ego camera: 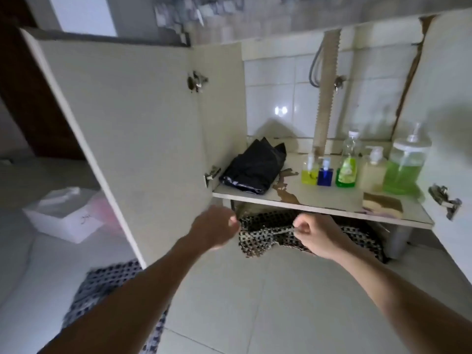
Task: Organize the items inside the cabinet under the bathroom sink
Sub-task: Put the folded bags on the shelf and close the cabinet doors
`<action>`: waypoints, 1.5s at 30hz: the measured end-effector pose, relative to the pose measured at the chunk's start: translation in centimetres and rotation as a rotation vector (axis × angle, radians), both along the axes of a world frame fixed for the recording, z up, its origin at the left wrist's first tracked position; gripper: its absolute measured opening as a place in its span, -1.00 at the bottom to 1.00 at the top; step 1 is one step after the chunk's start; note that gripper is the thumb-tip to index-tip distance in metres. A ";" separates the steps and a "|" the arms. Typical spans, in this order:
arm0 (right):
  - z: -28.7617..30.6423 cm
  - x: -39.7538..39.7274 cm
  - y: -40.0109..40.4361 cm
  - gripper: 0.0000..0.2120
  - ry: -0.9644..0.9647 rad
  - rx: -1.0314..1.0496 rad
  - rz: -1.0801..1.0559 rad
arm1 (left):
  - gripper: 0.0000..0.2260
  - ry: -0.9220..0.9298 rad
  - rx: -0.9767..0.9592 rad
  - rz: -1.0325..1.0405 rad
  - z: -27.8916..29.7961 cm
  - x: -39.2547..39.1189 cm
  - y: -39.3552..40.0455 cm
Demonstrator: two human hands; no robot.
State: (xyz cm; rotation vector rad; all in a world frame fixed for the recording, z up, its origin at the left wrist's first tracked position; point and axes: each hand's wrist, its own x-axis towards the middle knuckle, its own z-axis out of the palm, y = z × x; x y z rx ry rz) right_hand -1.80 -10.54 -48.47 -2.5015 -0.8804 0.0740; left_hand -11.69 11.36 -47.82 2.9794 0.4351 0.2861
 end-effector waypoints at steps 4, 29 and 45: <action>10.5 -6.7 5.2 -0.78 -0.222 0.233 0.183 | -0.77 -0.461 0.013 0.125 9.6 -6.2 2.5; 22.8 -14.1 17.0 -0.48 -0.337 0.153 0.326 | -0.49 -0.491 -0.402 -0.044 10.8 -9.3 7.5; 18.4 -1.4 11.1 -0.75 -0.539 0.617 0.170 | -0.19 -0.693 -0.173 -0.218 4.5 2.5 -1.3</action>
